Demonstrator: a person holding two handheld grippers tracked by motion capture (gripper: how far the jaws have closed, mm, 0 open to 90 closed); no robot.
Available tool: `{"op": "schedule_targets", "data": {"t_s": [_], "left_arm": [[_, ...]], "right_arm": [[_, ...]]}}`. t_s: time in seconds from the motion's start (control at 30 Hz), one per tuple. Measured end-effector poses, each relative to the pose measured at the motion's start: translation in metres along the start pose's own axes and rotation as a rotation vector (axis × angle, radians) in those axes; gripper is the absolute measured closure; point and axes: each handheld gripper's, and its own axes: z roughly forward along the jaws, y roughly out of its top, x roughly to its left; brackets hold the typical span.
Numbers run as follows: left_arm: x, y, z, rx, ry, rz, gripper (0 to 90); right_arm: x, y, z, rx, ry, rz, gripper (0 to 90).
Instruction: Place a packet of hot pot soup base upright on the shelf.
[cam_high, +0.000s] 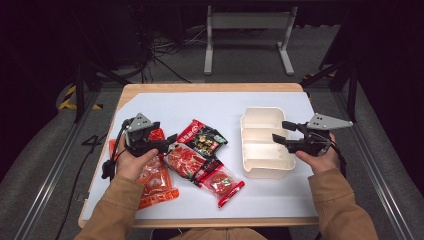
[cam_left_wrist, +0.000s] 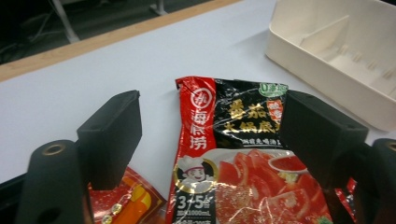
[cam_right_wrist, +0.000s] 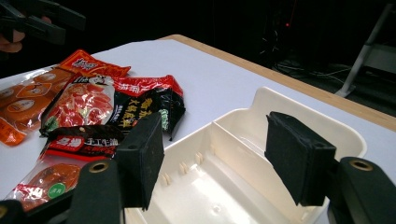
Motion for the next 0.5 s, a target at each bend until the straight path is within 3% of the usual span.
{"op": "schedule_targets", "data": {"t_s": [0.03,0.1,0.5], "left_arm": [[-0.002,0.002,0.003,0.029,0.0,0.005,20.4],[-0.003,0.003,0.007,0.042,-0.011,0.006,17.8],[0.005,0.023,0.022,0.018,-0.029,-0.004,17.7]], "right_arm": [[0.0,0.0,0.0,0.001,0.0,0.0,37.1],[0.0,0.0,-0.001,0.008,-0.002,-0.001,37.8],[-0.004,0.002,-0.002,0.017,-0.011,0.001,38.2]]}}
